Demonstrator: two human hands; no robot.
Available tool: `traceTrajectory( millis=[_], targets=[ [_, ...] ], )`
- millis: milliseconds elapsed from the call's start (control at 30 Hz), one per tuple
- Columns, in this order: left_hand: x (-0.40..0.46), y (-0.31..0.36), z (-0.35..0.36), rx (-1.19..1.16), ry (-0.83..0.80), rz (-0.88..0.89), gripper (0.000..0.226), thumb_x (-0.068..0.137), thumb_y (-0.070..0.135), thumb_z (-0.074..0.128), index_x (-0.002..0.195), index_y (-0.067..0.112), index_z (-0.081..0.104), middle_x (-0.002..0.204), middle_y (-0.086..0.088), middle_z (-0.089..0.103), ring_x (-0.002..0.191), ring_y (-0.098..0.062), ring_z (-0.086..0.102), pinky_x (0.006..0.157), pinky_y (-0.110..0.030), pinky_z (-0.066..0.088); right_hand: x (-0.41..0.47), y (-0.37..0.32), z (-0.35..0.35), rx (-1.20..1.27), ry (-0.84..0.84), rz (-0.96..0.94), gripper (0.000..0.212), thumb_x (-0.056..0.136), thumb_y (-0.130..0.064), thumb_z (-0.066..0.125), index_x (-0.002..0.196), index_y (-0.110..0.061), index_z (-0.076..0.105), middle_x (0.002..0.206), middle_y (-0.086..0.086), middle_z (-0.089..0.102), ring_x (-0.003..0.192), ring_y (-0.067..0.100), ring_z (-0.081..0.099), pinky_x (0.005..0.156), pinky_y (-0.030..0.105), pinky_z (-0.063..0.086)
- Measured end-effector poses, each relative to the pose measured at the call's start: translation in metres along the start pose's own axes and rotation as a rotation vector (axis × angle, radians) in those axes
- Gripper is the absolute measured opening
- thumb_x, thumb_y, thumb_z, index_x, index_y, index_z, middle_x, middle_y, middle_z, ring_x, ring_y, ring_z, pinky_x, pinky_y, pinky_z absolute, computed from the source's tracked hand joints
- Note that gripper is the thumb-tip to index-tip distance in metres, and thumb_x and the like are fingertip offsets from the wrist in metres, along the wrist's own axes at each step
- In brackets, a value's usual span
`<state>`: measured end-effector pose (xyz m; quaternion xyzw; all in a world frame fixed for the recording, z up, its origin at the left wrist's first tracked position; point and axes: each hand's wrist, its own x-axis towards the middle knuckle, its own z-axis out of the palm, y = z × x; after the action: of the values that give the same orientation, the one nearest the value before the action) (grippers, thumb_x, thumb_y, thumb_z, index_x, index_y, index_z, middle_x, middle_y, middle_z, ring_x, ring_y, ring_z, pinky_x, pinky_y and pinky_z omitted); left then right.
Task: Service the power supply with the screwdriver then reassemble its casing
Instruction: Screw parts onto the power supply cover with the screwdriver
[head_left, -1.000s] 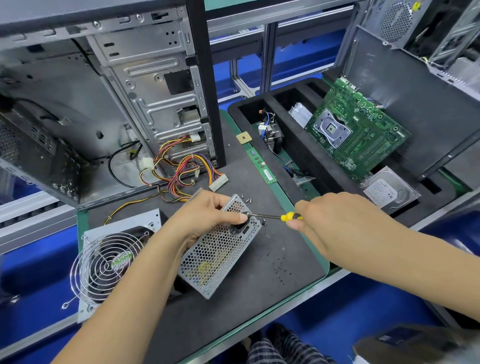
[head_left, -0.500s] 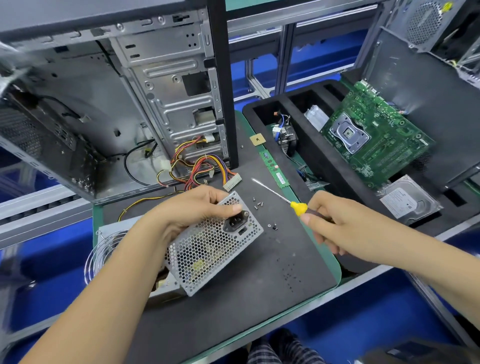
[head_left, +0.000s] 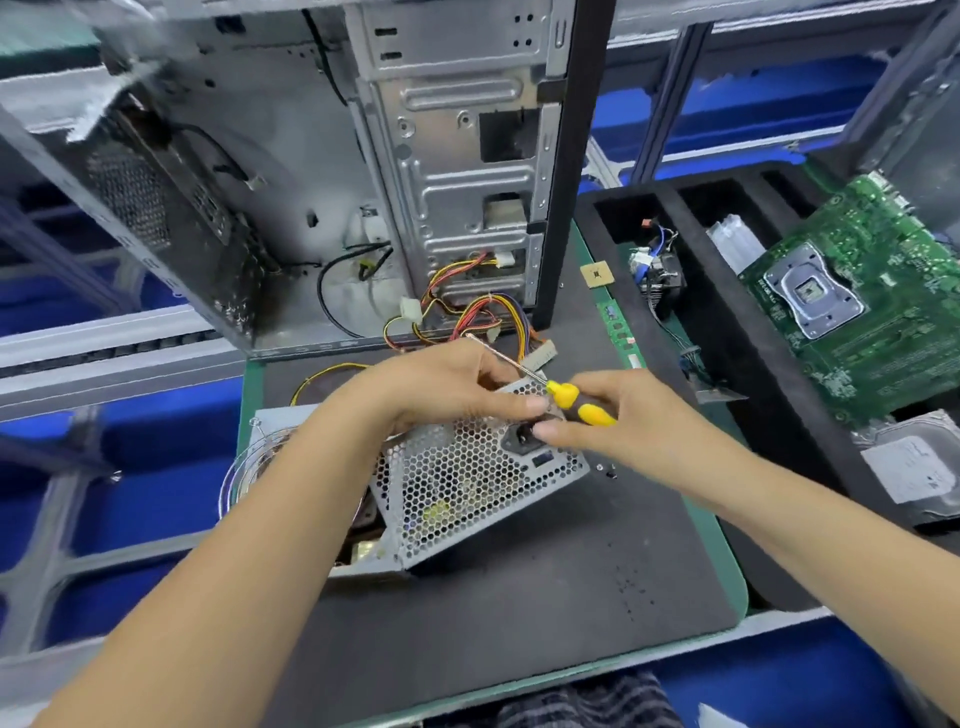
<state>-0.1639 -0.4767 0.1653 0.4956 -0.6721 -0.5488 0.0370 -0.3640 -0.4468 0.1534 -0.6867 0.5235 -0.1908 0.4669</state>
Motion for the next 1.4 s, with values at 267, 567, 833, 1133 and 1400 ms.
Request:
traceTrajectory(
  millis=[267,567,833,1133,1400],
  targets=[
    [-0.023,-0.011,0.011,0.104,0.249,-0.05,0.046,0.094,0.043,0.058,0.067,0.005,0.055,0.058,0.001,0.033,0.052,-0.012,0.028,0.054,-0.03,0.022,0.005,0.011,0.008,0.227,-0.12,0.038,0.021,0.089,-0.032,0.063,0.095,-0.012,0.065,0.061,0.006,0.041,0.041,0.01,0.03,0.039,0.017,0.025],
    [-0.023,-0.02,0.025,0.001,0.302,0.02,0.054,0.091,0.043,0.062,0.081,-0.009,0.058,0.064,-0.008,0.028,0.058,-0.019,0.024,0.051,-0.03,0.015,-0.001,0.016,0.02,0.349,-0.046,0.007,0.018,0.091,-0.033,0.058,0.1,-0.021,0.067,0.056,-0.003,0.028,0.041,0.008,0.026,0.038,0.016,0.024],
    [-0.02,-0.023,0.023,0.019,0.312,0.033,0.051,0.086,0.047,0.063,0.085,-0.005,0.068,0.062,-0.01,0.038,0.057,-0.019,0.028,0.054,-0.032,0.015,0.0,0.017,0.022,0.348,0.002,0.01,0.017,0.09,-0.031,0.06,0.1,-0.02,0.069,0.053,-0.009,0.027,0.041,0.005,0.024,0.038,0.016,0.023],
    [-0.018,-0.024,0.024,-0.02,0.295,0.035,0.059,0.083,0.048,0.062,0.088,-0.011,0.065,0.066,-0.01,0.042,0.061,-0.018,0.031,0.057,-0.031,0.02,0.001,0.018,0.023,0.279,-0.008,-0.093,0.005,0.09,-0.025,0.062,0.095,-0.025,0.063,0.049,-0.021,0.047,0.044,0.0,0.041,0.044,0.005,0.031],
    [-0.019,-0.026,0.025,0.005,0.281,0.054,0.064,0.076,0.054,0.059,0.084,-0.009,0.064,0.06,-0.008,0.039,0.053,-0.016,0.028,0.048,-0.029,0.017,0.0,0.019,0.023,0.32,-0.042,-0.136,0.017,0.092,-0.018,0.06,0.109,-0.021,0.06,0.063,-0.025,0.057,0.055,-0.005,0.052,0.048,0.004,0.036]
  ],
)
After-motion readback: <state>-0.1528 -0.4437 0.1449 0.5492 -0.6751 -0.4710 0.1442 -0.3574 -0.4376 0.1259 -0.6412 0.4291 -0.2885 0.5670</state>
